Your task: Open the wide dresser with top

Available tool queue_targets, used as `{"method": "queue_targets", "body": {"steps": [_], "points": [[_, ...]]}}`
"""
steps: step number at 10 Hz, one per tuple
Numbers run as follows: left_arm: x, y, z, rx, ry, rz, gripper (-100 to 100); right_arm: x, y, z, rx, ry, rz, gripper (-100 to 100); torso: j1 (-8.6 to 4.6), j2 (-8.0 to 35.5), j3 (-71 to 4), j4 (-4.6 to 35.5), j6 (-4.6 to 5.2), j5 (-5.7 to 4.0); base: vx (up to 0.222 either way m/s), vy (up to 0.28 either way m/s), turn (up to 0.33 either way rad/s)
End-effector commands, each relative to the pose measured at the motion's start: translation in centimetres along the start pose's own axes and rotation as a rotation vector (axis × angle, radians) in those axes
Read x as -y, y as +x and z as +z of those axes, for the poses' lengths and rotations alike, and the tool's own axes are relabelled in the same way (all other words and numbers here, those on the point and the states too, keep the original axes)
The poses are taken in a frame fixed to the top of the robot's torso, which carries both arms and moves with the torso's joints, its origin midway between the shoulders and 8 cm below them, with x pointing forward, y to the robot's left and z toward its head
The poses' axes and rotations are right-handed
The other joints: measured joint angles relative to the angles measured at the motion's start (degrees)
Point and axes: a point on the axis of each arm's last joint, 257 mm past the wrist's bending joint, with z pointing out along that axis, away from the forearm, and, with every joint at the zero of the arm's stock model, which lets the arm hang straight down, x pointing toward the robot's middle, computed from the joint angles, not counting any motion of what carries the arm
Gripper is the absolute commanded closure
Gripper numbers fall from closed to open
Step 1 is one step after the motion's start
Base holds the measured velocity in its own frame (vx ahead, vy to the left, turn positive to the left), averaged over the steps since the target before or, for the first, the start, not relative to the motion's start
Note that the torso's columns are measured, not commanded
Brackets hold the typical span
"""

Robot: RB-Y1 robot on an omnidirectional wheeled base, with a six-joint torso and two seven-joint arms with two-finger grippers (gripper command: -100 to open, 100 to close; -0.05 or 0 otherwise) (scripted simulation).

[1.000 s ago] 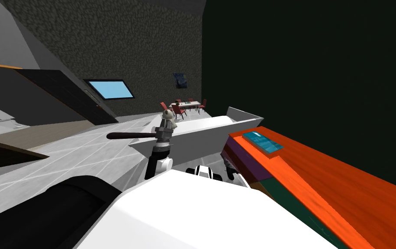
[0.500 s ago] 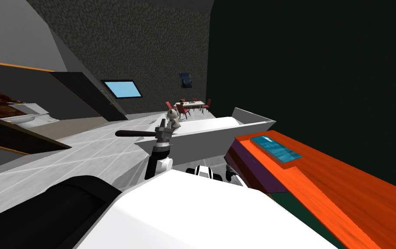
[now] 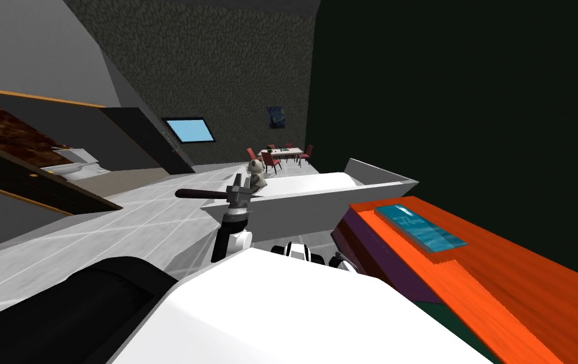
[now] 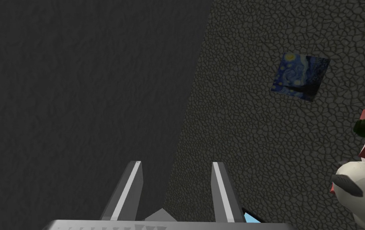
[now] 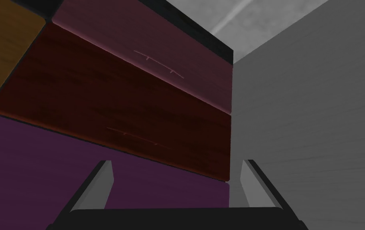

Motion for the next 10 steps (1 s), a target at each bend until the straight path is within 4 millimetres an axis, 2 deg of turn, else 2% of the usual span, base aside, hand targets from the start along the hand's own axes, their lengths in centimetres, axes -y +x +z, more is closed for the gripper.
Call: {"method": "queue_targets", "body": {"steps": [1, 2, 3, 4, 5, 6, 7, 8, 9, 10], "points": [[0.0, 0.0, 0.0, 0.000, 0.000, 0.000, 0, 2.8, 0.9, 0.6, 0.003, 0.093, -0.071, -100, -0.02, 0.1, 0.1, 0.0, -0.01, -0.01, 0.047, 0.012, 0.167], [0.0, 0.0, 0.0, 0.000, 0.000, 0.000, 0, 3.4, 1.4, 0.7, -0.005, 0.111, -0.079, -100, 0.00, 0.0, 0.0, 0.0, -0.06, -0.01, 0.059, 0.004, 0.106], [0.0, 0.0, 0.0, 0.000, 0.000, 0.000, 0, 5.4, 1.8, 1.0, 0.002, 0.168, -0.140, -100, -0.02, 0.0, 0.0, 0.0, -0.01, -0.01, 0.072, 0.005, 0.149], [0.0, 0.0, 0.0, 0.000, 0.000, 0.000, 0, 6.2, 2.1, 0.9, -0.004, 0.195, -0.145, -100, -0.01, 0.0, 0.0, 0.0, -0.03, -0.01, 0.066, 0.004, 0.080], [0.0, 0.0, 0.0, 0.000, 0.000, 0.000, 0, 7.9, 2.1, 1.0, 0.008, 0.243, -0.201, -100, 0.00, 0.0, 0.0, 0.0, 0.00, -0.01, 0.085, 0.005, 0.121], [0.0, 0.0, 0.0, 0.000, 0.000, 0.000, 0, 8.9, 2.5, 1.0, 0.000, 0.274, -0.209, -100, 0.01, 0.0, 0.0, 0.0, -0.04, -0.01, 0.071, 0.002, 0.077], [0.0, 0.0, 0.0, 0.000, 0.000, 0.000, 0, 8.9, 2.5, 1.0, 0.000, 0.276, -0.209, -100, 0.00, 0.0, 0.0, 0.0, -0.01, 0.00, 0.024, 0.003, -0.004], [0.0, 0.0, 0.0, 0.000, 0.000, 0.000, 0, 11.3, 2.7, 0.9, 0.008, 0.343, -0.271, -100, 0.00, 0.2, 0.1, 0.0, -0.01, 0.00, 0.037, 0.004, 0.126], [0.0, 0.0, 0.0, 0.000, 0.000, 0.000, 0, 11.6, 2.7, 0.8, 0.008, 0.355, -0.271, -100, 0.00, 0.1, 0.1, 0.0, -0.04, 0.00, 0.042, 0.002, 0.079], [0.0, 0.0, 0.0, 0.000, 0.000, 0.000, 0, 13.8, 2.6, 0.7, 0.018, 0.416, -0.330, -100, 0.00, 0.0, 0.0, 0.0, -0.02, -0.01, 0.069, 0.000, 0.109]]}}
